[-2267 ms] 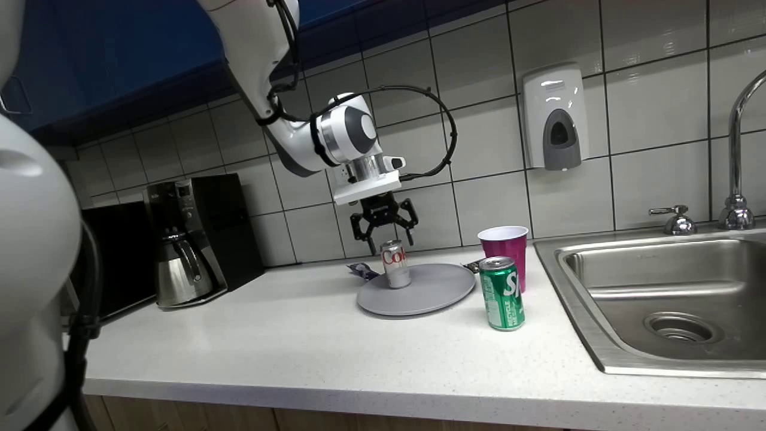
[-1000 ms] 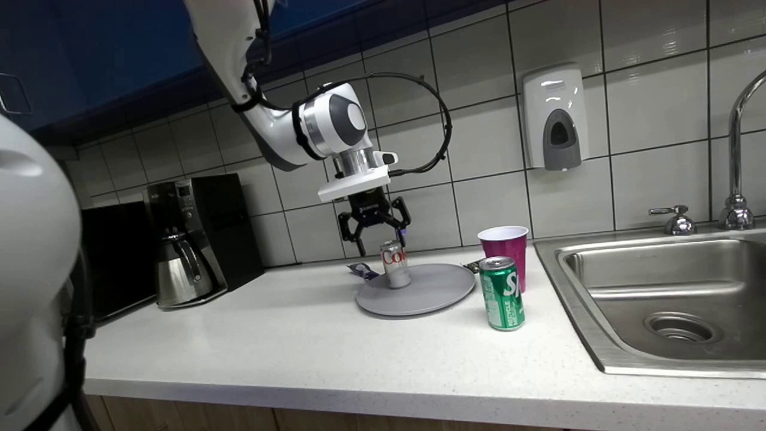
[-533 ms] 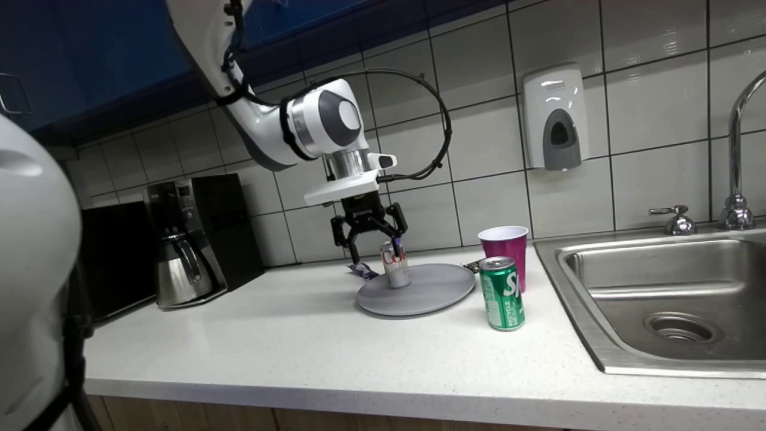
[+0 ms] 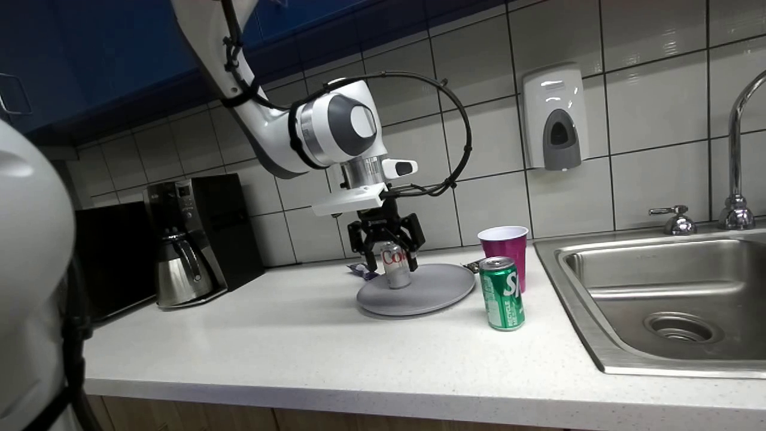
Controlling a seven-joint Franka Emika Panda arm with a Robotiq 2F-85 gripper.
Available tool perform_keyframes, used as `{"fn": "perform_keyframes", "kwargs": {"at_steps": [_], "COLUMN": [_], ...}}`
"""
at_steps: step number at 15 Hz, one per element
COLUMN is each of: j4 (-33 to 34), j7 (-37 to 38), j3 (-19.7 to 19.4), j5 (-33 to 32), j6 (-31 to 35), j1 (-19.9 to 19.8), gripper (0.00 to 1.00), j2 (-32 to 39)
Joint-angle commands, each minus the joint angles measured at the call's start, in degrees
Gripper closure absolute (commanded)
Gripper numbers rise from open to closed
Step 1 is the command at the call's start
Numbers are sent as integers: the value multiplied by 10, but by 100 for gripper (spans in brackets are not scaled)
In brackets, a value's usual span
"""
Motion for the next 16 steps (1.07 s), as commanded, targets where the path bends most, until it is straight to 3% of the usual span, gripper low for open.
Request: {"fn": "perform_keyframes", "kwargs": {"at_steps": [1,16], "j4": [-46,-137], "j7": [50,173], "j3": [-6,-40], "j5": [-3,-16], "j6": [29,81], "j1": [-12,-69], "gripper": [0,0], "j2": [-36,-92]}}
